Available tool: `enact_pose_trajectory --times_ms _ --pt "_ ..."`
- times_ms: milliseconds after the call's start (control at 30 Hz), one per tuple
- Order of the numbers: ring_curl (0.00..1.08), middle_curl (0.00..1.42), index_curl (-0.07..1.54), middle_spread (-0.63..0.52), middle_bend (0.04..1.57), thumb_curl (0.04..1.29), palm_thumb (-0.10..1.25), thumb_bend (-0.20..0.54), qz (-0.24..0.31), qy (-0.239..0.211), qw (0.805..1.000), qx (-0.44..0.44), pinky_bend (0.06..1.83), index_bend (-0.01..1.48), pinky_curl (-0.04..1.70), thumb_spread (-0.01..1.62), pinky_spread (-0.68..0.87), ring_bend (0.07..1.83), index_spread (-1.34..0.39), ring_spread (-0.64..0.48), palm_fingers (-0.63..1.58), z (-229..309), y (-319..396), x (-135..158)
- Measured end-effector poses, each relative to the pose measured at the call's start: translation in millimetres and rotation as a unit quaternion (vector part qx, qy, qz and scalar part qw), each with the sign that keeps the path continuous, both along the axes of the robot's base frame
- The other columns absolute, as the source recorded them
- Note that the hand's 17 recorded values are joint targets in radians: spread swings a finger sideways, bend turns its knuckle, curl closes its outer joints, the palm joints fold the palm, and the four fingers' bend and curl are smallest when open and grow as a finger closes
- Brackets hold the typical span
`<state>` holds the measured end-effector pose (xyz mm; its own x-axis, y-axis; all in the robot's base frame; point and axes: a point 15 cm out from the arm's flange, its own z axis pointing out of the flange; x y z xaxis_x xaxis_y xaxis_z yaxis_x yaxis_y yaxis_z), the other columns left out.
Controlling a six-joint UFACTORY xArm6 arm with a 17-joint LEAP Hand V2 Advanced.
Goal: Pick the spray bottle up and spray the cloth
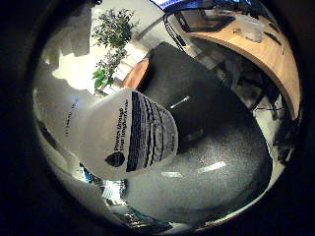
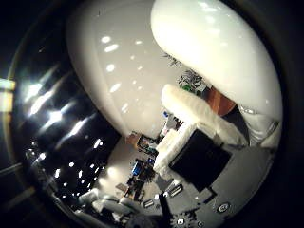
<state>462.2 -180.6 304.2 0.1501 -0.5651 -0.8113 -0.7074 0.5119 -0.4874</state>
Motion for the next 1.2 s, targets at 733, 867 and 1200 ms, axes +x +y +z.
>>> enact_pose_trajectory --times_ms 733,867,1200 --pt "0.24 0.33 0.39 0.08 0.26 0.3 0.55 -0.022 0.044 0.022 0.999 0.008 0.5 0.17 0.34 1.11 0.37 0.47 -0.27 0.13 0.13 -21.0 10.8 -17.6" --pt "0.23 0.33 0.36 0.09 0.23 0.3 0.55 -0.022 0.067 0.013 0.997 0.028 0.48 0.17 0.33 1.11 0.36 0.43 -0.27 0.14 0.14 -12.8 22.3 -23.9" --pt "0.23 0.34 0.32 0.11 0.19 0.3 0.54 -0.021 0.069 0.015 0.997 0.041 0.45 0.17 0.3 1.11 0.37 0.38 -0.25 0.16 0.15 -14.2 15.3 -34.9"
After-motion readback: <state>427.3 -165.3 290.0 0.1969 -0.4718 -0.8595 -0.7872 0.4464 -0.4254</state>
